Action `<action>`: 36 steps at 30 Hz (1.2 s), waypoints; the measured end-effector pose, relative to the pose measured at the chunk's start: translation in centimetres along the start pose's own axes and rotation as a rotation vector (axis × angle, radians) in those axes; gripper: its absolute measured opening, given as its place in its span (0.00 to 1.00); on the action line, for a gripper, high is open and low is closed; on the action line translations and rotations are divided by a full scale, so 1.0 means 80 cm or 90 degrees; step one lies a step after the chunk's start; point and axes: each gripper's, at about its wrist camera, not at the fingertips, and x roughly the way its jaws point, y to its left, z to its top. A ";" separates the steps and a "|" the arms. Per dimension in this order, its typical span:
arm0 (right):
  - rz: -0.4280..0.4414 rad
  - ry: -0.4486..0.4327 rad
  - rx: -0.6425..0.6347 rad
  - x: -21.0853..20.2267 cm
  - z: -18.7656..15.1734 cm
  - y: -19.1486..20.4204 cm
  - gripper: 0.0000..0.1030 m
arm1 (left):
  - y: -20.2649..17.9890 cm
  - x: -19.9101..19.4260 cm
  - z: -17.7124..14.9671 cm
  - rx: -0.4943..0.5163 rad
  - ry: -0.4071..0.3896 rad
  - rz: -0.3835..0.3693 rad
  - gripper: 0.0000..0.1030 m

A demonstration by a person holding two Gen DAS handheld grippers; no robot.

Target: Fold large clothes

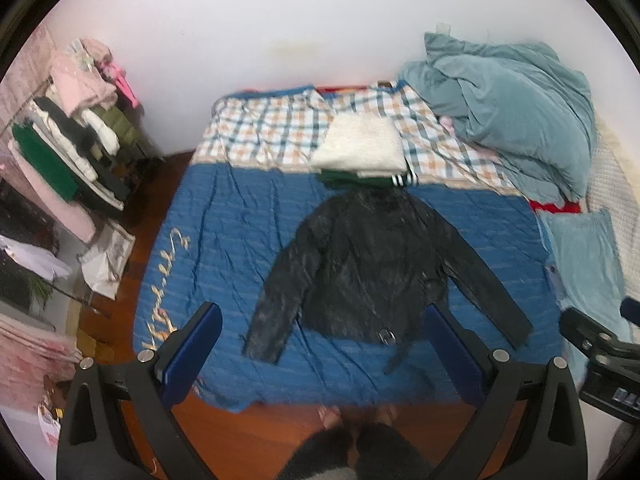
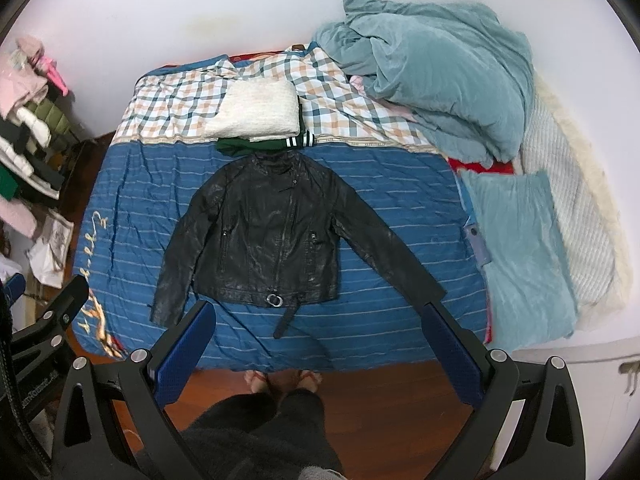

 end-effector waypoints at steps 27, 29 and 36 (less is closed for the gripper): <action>0.177 0.186 0.858 0.715 -0.221 -0.397 0.67 | -0.171 0.541 -0.009 0.024 0.217 0.187 1.00; 0.184 0.168 0.919 0.752 -0.245 -0.415 0.67 | -0.184 0.568 -0.015 0.029 0.229 0.186 1.00; 0.203 -0.006 1.019 0.773 -0.242 -0.466 0.60 | -0.219 0.635 -0.026 0.032 0.257 0.171 1.00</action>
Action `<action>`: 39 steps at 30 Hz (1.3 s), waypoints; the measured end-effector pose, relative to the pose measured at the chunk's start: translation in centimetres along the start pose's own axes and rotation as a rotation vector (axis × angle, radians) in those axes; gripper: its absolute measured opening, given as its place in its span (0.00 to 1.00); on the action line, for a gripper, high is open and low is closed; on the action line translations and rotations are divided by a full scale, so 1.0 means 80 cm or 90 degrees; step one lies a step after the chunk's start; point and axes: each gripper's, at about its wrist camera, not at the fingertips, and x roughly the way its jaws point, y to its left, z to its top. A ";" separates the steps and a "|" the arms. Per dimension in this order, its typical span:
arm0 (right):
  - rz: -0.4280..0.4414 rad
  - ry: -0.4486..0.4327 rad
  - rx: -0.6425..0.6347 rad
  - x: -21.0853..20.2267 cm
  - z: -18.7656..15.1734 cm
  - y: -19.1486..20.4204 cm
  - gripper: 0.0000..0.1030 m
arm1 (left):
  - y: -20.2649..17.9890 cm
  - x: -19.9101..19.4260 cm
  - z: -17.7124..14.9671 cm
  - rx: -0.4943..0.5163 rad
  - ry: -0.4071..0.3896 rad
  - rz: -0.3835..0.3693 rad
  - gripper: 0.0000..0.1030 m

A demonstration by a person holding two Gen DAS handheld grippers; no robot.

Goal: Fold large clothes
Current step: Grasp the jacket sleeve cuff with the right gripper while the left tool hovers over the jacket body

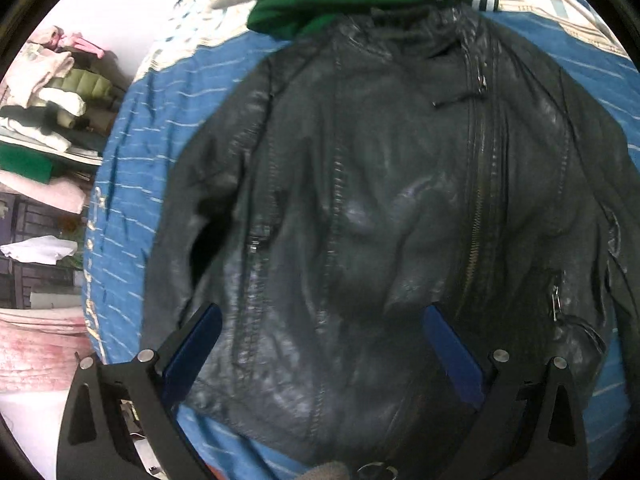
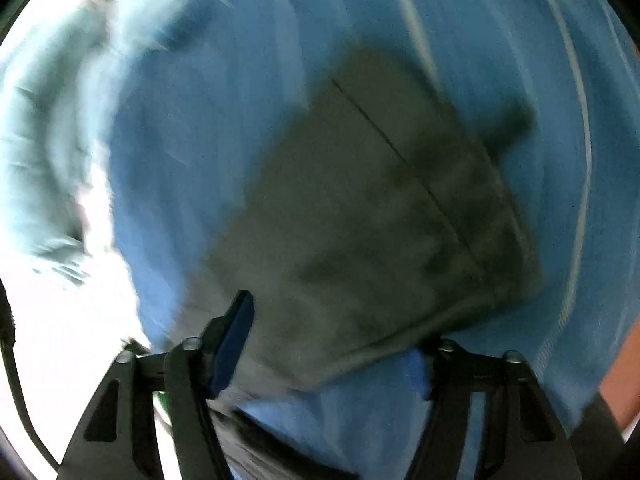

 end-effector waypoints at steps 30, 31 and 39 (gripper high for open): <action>0.099 -0.170 -0.349 -0.059 -0.106 0.336 0.05 | 0.111 0.063 0.025 -0.128 -0.011 -0.008 1.00; 0.103 -0.160 -0.377 -0.054 -0.130 0.352 0.05 | 0.126 0.066 0.023 -0.144 -0.009 -0.002 1.00; 0.071 -0.011 -0.724 0.097 -0.425 0.453 0.05 | 0.269 0.112 -0.026 -0.290 0.023 0.066 1.00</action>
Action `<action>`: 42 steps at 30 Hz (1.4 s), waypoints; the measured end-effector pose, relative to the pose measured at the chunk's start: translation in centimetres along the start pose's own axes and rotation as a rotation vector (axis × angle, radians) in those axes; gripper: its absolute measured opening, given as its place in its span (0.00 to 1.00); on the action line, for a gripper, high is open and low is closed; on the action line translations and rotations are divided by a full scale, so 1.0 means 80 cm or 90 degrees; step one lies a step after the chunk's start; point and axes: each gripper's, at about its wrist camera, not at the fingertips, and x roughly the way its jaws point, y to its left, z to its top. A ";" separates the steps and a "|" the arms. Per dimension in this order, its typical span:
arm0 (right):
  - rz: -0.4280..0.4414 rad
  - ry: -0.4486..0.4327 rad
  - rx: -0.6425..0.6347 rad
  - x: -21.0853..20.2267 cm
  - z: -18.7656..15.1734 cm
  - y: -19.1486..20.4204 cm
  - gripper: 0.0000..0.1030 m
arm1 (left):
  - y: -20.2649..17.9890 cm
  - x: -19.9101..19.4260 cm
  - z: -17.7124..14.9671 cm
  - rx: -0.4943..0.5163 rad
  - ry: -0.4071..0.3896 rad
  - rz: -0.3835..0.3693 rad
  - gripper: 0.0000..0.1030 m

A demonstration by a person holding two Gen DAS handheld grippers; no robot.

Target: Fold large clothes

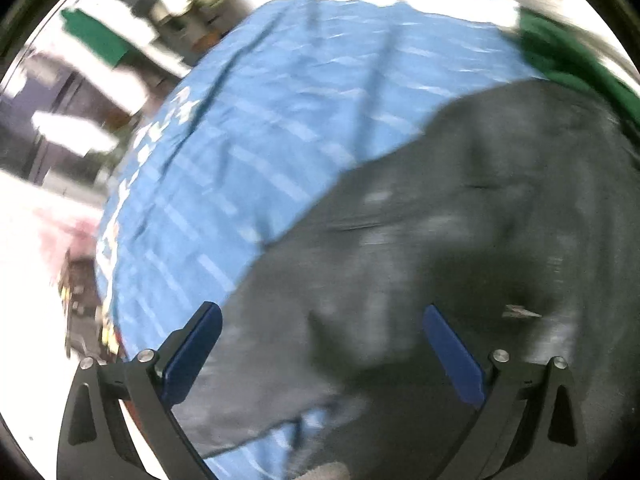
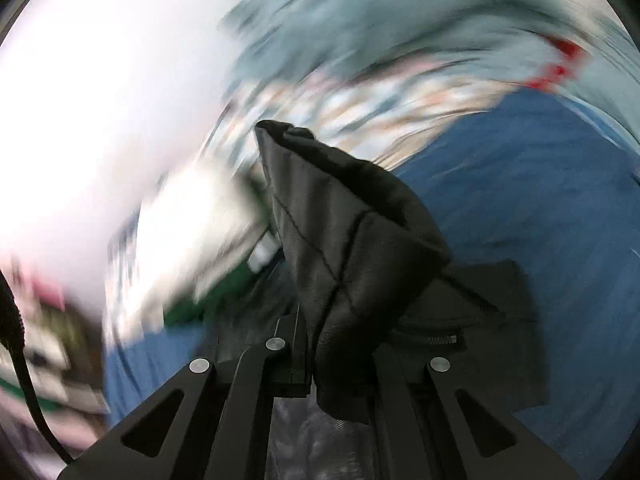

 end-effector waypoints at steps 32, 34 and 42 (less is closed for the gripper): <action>0.062 0.414 -0.175 0.140 -0.189 0.077 0.64 | 0.263 0.181 -0.212 -0.789 0.250 -0.373 0.84; 0.056 0.411 -0.177 0.141 -0.196 0.081 0.64 | 0.283 0.180 -0.188 -0.766 0.219 -0.321 0.42; 0.037 0.414 -0.182 0.146 -0.231 0.103 0.64 | 0.367 0.200 -0.063 -0.653 0.021 -0.310 0.11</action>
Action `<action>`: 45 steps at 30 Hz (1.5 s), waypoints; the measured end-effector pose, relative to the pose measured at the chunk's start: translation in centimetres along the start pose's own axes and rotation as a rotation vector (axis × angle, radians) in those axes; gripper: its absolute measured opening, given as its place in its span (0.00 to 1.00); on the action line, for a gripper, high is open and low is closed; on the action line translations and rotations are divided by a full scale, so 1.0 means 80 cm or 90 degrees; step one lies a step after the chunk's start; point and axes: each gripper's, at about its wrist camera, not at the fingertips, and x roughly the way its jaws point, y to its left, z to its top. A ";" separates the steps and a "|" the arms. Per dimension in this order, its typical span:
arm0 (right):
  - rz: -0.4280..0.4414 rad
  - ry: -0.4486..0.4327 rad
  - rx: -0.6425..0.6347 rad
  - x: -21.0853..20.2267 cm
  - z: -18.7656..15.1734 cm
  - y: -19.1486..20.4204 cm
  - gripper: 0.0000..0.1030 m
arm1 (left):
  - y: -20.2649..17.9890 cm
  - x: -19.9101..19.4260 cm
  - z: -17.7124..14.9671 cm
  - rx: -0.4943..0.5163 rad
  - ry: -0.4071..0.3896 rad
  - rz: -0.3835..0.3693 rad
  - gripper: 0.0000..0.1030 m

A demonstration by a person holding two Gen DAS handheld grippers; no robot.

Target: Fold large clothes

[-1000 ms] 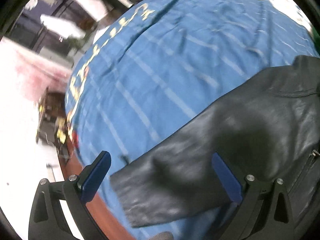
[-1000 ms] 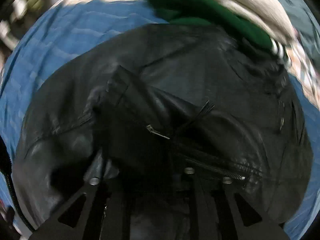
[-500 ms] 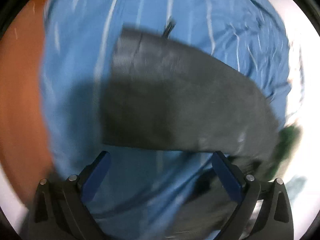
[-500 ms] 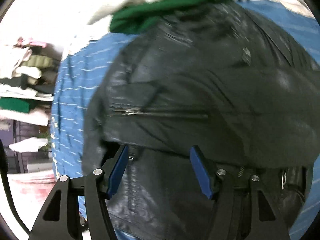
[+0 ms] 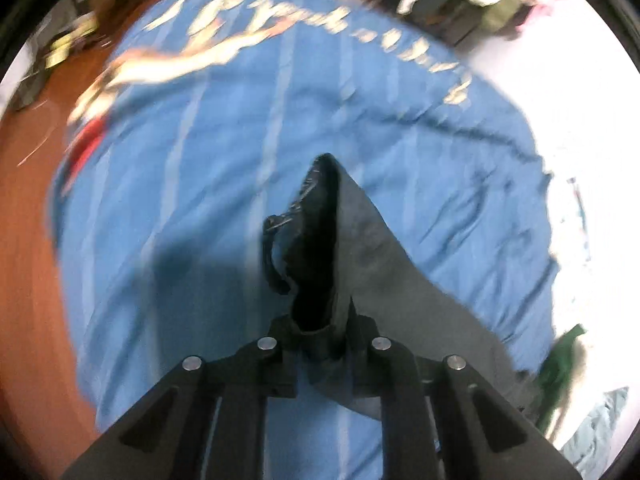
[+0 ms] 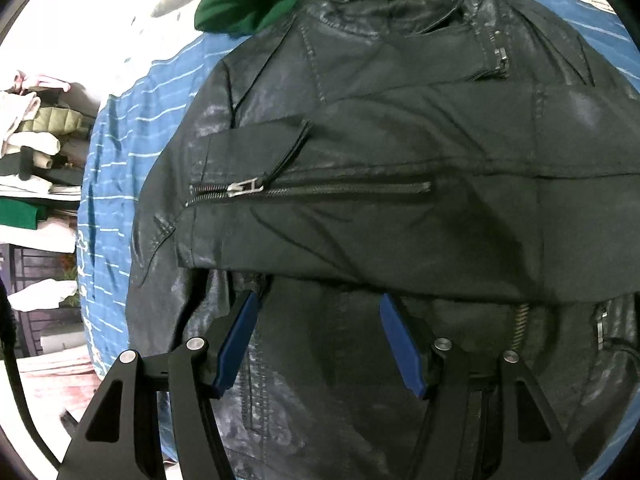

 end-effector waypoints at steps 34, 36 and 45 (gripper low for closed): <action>-0.449 -0.055 -0.148 0.072 0.046 0.113 0.70 | -0.274 -0.086 -0.031 0.557 -0.217 0.083 0.08; -0.413 -0.059 -0.131 0.068 0.049 0.103 0.72 | -0.302 -0.101 -0.061 0.605 -0.226 0.070 0.08; -0.283 -0.073 -0.009 -0.029 0.060 -0.020 0.74 | -0.436 -0.146 -0.277 0.755 -0.134 -0.080 0.07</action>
